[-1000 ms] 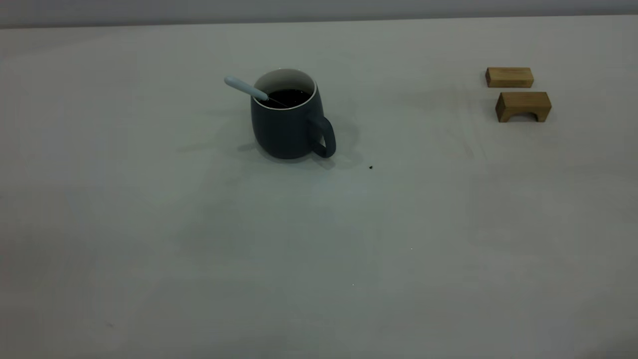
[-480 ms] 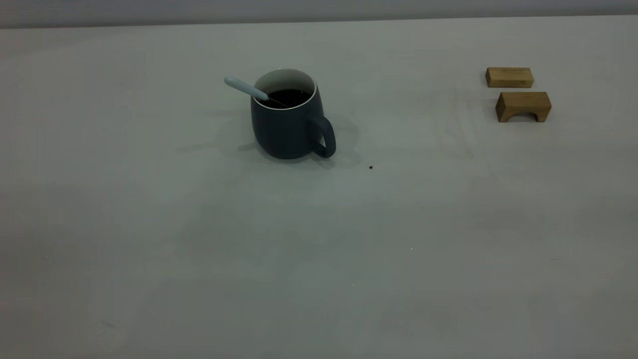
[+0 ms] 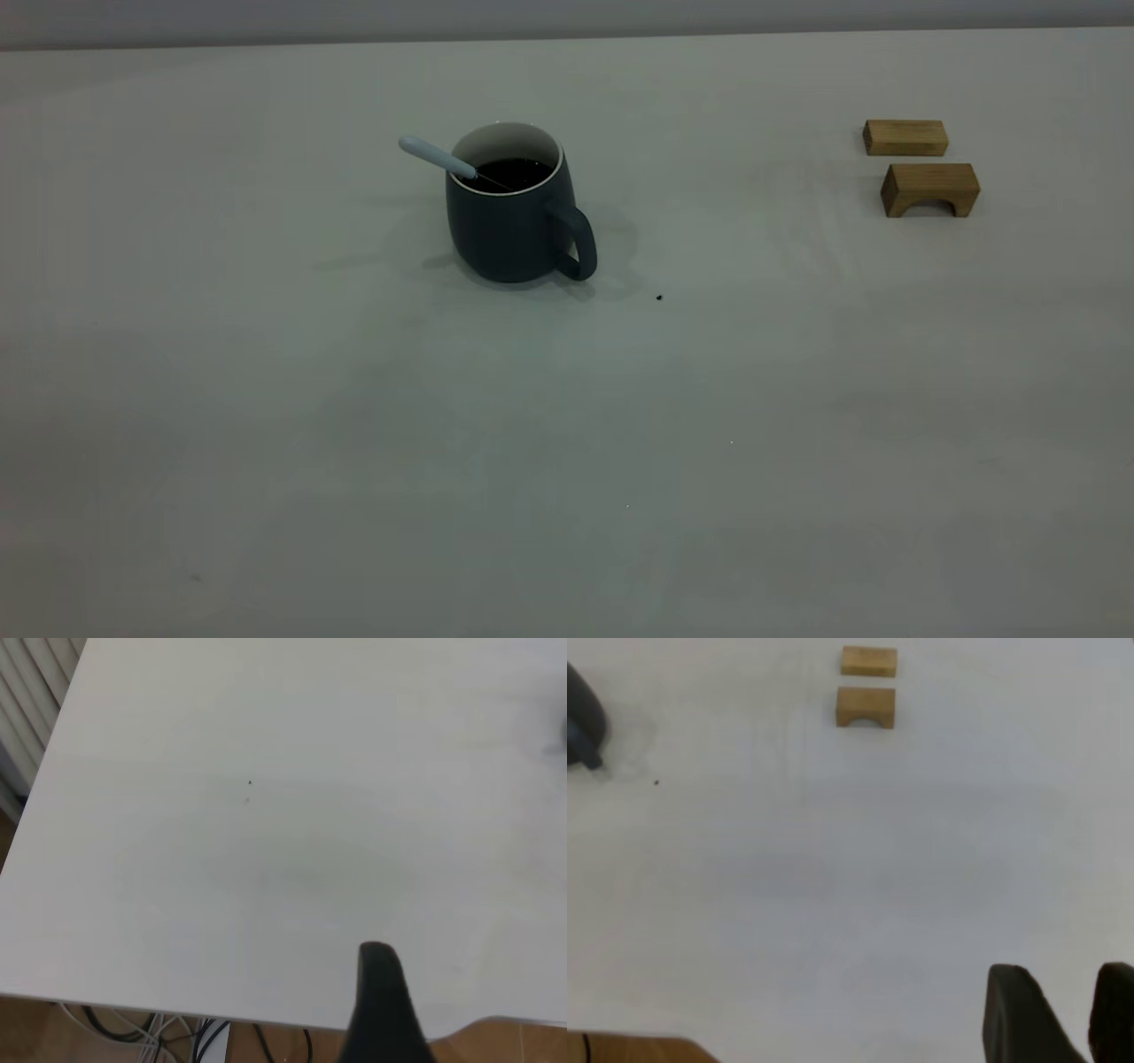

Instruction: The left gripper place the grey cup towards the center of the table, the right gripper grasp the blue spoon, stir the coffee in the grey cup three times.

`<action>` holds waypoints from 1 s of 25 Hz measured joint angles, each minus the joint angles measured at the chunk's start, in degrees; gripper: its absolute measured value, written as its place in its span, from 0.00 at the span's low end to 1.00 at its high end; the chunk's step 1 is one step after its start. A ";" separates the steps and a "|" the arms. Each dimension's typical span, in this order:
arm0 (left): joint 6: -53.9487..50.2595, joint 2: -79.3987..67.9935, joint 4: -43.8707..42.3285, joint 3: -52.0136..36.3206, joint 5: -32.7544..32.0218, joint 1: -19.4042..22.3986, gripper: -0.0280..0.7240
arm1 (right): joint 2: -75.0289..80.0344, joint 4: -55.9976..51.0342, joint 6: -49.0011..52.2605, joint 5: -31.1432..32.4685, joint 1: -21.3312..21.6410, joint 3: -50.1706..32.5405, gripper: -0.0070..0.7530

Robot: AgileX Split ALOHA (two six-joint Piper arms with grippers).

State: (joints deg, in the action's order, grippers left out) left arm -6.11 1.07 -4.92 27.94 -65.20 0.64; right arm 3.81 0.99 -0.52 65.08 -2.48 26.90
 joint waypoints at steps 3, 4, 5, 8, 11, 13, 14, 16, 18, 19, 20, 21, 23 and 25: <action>0.00 0.00 0.00 0.00 0.00 0.00 0.82 | -1.03 0.06 0.00 0.00 1.88 -0.02 0.32; 0.00 0.00 0.00 0.00 0.00 0.00 0.82 | -1.34 0.06 0.00 0.00 2.29 -0.02 0.32; 0.00 0.00 0.00 0.00 0.00 0.00 0.82 | -1.73 0.06 0.00 0.00 2.41 -0.02 0.32; 0.00 0.00 0.00 0.00 0.00 0.00 0.82 | -2.64 -0.55 0.00 0.00 2.50 -0.02 0.32; 0.00 0.00 0.00 0.00 0.00 0.00 0.82 | -2.64 -0.99 -0.05 0.00 2.50 -0.02 0.32; 0.00 0.00 0.00 0.00 0.00 0.00 0.82 | -2.69 -0.99 -0.05 0.00 2.50 -0.02 0.32; 0.00 0.00 0.00 0.00 0.00 0.00 0.82 | -2.69 -0.99 -0.05 0.00 2.50 -0.02 0.32; 0.00 0.00 0.00 0.00 0.00 0.00 0.82 | -2.69 -0.99 -0.05 0.00 2.50 -0.02 0.32; 0.00 0.00 0.00 0.00 0.00 0.00 0.82 | -2.69 -0.99 -0.05 0.00 2.50 -0.02 0.32; 0.00 0.00 0.00 0.00 0.00 0.00 0.82 | -2.69 -0.99 -0.05 0.00 2.50 -0.02 0.32; 0.00 0.00 0.00 0.00 0.00 0.00 0.82 | -2.69 -0.99 -0.05 0.00 2.50 -0.02 0.32; 0.00 0.00 0.00 0.00 0.00 0.00 0.82 | -2.69 -1.29 -0.05 0.00 2.50 -0.02 0.32; 0.00 0.00 0.00 0.00 0.00 0.00 0.82 | -2.74 -1.29 -0.05 0.00 2.50 -0.02 0.32; 0.00 0.00 0.00 0.00 0.00 0.00 0.82 | -2.74 -1.29 -0.05 0.00 2.50 -0.02 0.32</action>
